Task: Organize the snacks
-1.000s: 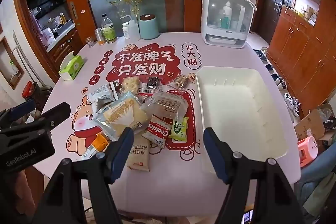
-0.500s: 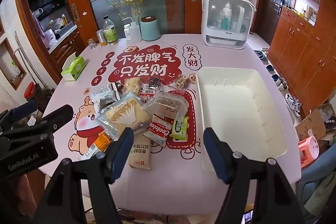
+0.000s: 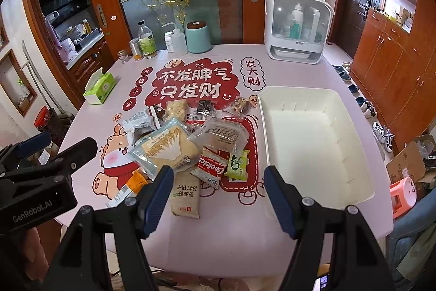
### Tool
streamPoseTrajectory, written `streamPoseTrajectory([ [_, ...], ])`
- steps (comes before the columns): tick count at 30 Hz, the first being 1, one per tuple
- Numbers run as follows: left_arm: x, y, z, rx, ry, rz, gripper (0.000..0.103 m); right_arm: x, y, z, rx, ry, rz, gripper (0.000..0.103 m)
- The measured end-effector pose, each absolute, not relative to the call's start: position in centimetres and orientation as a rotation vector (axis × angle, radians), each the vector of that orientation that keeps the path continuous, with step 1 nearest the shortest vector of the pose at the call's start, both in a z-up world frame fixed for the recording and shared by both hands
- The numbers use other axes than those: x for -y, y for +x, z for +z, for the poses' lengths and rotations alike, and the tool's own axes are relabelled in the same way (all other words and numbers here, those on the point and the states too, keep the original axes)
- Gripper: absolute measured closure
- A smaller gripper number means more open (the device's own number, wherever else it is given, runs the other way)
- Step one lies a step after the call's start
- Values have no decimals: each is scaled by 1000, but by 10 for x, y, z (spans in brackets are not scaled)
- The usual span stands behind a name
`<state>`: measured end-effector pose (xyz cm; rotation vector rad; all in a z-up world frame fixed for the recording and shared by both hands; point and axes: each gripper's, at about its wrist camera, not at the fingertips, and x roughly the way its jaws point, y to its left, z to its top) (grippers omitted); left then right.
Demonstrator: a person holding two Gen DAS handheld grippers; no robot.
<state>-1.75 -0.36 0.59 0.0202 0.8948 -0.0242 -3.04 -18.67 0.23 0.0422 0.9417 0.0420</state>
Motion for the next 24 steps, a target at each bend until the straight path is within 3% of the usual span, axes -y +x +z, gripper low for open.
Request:
streamPoseTrajectory([
  [24, -2, -21, 6, -895, 19, -23, 6, 182, -33, 3, -939, 47, 47, 34],
])
